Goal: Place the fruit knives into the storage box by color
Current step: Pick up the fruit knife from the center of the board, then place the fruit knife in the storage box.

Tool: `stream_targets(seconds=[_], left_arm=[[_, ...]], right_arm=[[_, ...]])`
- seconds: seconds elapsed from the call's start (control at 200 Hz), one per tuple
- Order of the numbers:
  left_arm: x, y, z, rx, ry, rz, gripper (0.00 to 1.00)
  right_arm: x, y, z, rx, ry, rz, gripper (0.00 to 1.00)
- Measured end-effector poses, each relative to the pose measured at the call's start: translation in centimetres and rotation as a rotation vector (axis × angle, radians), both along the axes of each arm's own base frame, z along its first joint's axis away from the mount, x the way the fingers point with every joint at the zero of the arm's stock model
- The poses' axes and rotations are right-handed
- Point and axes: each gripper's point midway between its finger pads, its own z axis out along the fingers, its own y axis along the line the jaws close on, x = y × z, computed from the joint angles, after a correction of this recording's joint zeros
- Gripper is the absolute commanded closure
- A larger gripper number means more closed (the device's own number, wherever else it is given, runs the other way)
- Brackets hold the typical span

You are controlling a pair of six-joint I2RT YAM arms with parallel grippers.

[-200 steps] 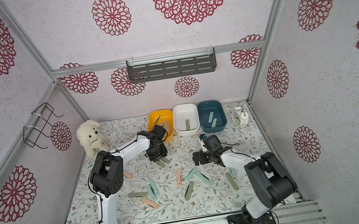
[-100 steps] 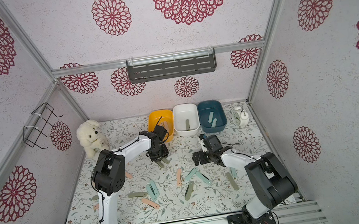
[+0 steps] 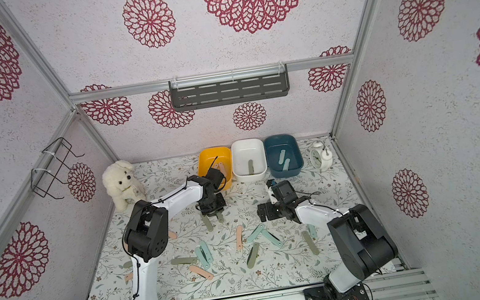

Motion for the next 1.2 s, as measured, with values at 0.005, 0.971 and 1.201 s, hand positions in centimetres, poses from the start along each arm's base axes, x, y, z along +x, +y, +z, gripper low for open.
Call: stream_targets(seconds=[0.005, 0.971, 1.201], left_arm=[[0.0, 0.0, 0.0, 0.001, -0.001, -0.002, 0.81], [17.0, -12.0, 12.5, -0.186, -0.62, -0.331, 0.92], [19.2, -13.8, 9.3, -0.225, -0.677, -0.329, 0.89]], right_arm=[[0.0, 0.0, 0.0, 0.0, 0.0, 0.0, 0.01], [4.3, -3.4, 4.3, 0.044, -0.093, -0.161, 0.01], [4.4, -3.8, 4.3, 0.046, -0.092, -0.171, 0.01]])
